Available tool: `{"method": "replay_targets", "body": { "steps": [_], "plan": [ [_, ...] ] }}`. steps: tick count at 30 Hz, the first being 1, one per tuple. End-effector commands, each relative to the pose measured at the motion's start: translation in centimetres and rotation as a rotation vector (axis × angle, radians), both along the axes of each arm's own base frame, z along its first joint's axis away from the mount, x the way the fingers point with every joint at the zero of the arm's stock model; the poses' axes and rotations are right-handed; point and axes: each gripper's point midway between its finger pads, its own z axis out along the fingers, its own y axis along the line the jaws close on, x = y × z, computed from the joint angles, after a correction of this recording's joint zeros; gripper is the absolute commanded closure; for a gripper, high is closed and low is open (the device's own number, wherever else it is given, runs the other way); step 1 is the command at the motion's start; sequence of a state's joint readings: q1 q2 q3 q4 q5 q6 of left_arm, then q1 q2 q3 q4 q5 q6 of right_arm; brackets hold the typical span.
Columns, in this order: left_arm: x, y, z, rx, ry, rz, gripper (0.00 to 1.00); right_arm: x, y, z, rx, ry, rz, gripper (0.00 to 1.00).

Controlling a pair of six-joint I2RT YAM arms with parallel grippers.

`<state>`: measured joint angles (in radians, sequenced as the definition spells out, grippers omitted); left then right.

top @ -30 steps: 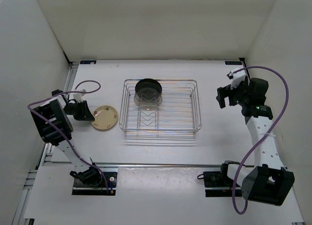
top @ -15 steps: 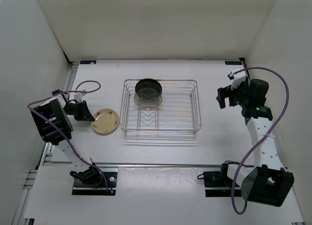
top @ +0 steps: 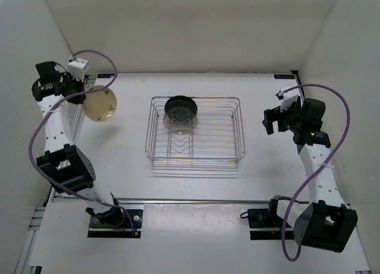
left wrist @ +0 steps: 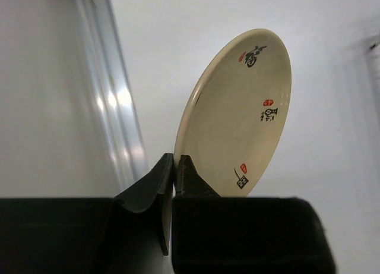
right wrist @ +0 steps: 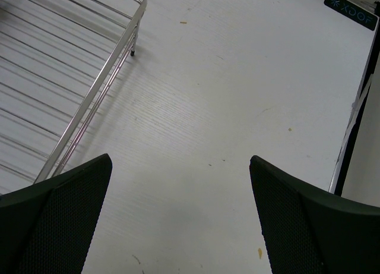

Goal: Load the plates into the dish rack

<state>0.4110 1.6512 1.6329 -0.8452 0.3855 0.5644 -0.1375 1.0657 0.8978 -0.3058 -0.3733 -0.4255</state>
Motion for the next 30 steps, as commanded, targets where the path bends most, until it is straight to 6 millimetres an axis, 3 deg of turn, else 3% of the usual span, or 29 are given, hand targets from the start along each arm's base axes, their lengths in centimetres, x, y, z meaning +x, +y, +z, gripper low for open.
{"method": "replay_targets", "body": {
  "steps": [1, 2, 4, 5, 8, 9, 11, 12, 13, 14, 19, 22, 23, 30],
  "plan": [
    [-0.6, -2.1, 8.3, 0.181, -0.152, -0.054, 0.9, 0.2, 0.2, 1.0, 0.014, -0.046, 0.01, 0.0],
    [-0.5, -3.8, 9.8, 0.208, -0.189, -0.091, 0.9, 0.1, 0.2, 0.5, 0.015, -0.036, 0.009, 0.0],
    [-0.5, -4.9, 11.6, 0.297, -0.221, -0.116, 0.9, 0.2, 0.2, 0.2, 0.009, -0.029, 0.013, 0.0],
    [-0.7, -7.2, 12.7, 0.331, -0.249, -0.169, 0.9, 0.2, 0.2, 0.2, 0.009, -0.029, 0.013, 0.0],
    [-0.5, -9.5, 14.0, 0.473, -0.31, -0.222, 0.9, 0.2, 0.2, -0.5, 0.004, -0.013, 0.017, 0.0],
    [-0.9, -12.2, 14.8, 0.499, -0.353, -0.28, 0.9, 0.2, 0.2, -0.5, 0.004, -0.013, 0.017, 0.0],
    [-1.2, -13.9, 14.8, 0.584, -0.374, -0.328, 0.9, 0.1, 0.2, -1.2, 0.007, 0.007, 0.017, 0.0],
    [-1.5, -16.6, 15.9, 0.599, -0.438, -0.385, 0.9, 0.1, 0.2, -1.2, 0.007, 0.007, 0.017, 0.0],
    [-1.6, -17.3, 16.1, 0.655, -0.452, -0.405, 0.9, 0.0, 0.2, -1.6, 0.009, 0.016, 0.017, 0.0],
    [-1.6, -18.5, 15.1, 0.683, -0.444, -0.441, 0.9, 0.0, 0.2, -1.6, 0.009, 0.016, 0.017, 0.0],
    [-2.5, -25.4, 14.5, 0.788, -0.512, -0.612, 0.9, 0.1, 0.2, -2.1, 0.01, 0.025, 0.017, 0.0],
    [-3.0, -28.3, 13.9, 0.845, -0.541, -0.704, 0.9, 0.1, 0.2, -2.2, 0.01, 0.025, 0.017, 0.0],
    [-3.0, -29.1, 12.9, 0.873, -0.534, -0.746, 0.9, 0.1, 0.2, -2.2, 0.01, 0.025, 0.017, 0.0],
    [-3.6, -33.9, 11.2, 0.909, -0.6, -0.88, 0.9, -0.1, 0.2, -2.5, 0.011, 0.034, 0.017, 0.0]
  ]
}}
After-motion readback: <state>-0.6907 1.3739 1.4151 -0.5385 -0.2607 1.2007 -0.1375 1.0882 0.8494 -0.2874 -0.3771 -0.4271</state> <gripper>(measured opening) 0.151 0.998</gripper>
